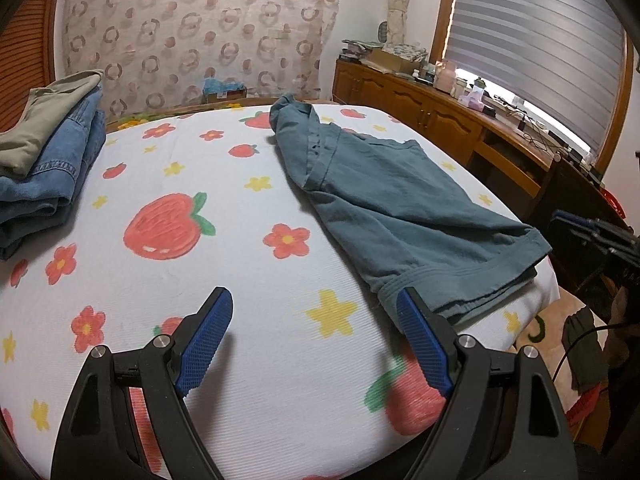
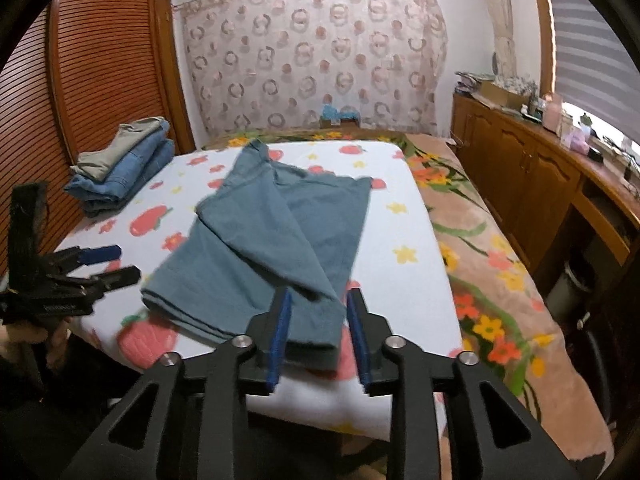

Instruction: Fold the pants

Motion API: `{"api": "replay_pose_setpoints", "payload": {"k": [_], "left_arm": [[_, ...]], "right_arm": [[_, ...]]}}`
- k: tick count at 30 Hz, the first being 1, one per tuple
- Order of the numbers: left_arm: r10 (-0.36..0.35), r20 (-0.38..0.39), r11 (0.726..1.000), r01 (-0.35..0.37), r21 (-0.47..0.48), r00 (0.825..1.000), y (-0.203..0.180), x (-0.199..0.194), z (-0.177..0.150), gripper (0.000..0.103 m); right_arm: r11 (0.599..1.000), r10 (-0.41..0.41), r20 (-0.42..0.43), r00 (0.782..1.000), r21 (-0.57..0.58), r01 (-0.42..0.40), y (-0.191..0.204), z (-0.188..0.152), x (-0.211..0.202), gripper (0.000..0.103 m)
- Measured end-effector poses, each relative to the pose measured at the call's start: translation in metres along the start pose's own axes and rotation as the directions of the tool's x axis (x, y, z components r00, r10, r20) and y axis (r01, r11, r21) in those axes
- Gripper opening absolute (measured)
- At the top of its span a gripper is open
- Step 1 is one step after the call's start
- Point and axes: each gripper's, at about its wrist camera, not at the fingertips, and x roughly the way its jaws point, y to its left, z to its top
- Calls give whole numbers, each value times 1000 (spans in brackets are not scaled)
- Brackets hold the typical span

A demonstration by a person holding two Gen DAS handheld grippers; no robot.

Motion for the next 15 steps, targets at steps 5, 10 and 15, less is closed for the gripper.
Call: {"api": "replay_pose_setpoints", "payload": {"k": [5,10,15], "left_arm": [[24,5,1000,-24,-10,1000,4,2,-2,85],[19,-12,999,-19,-32,1000,9,7,-5,85],[13,-29,999,-14,-36,999,11,11,-9,85]], "right_arm": [[998,36,-8,999,-50,-36,15,11,18,39],[992,94,-73,993,-75,-99,27,12,55,40],[990,87,-131,988,-102,-100,31,12,88,40]]}}
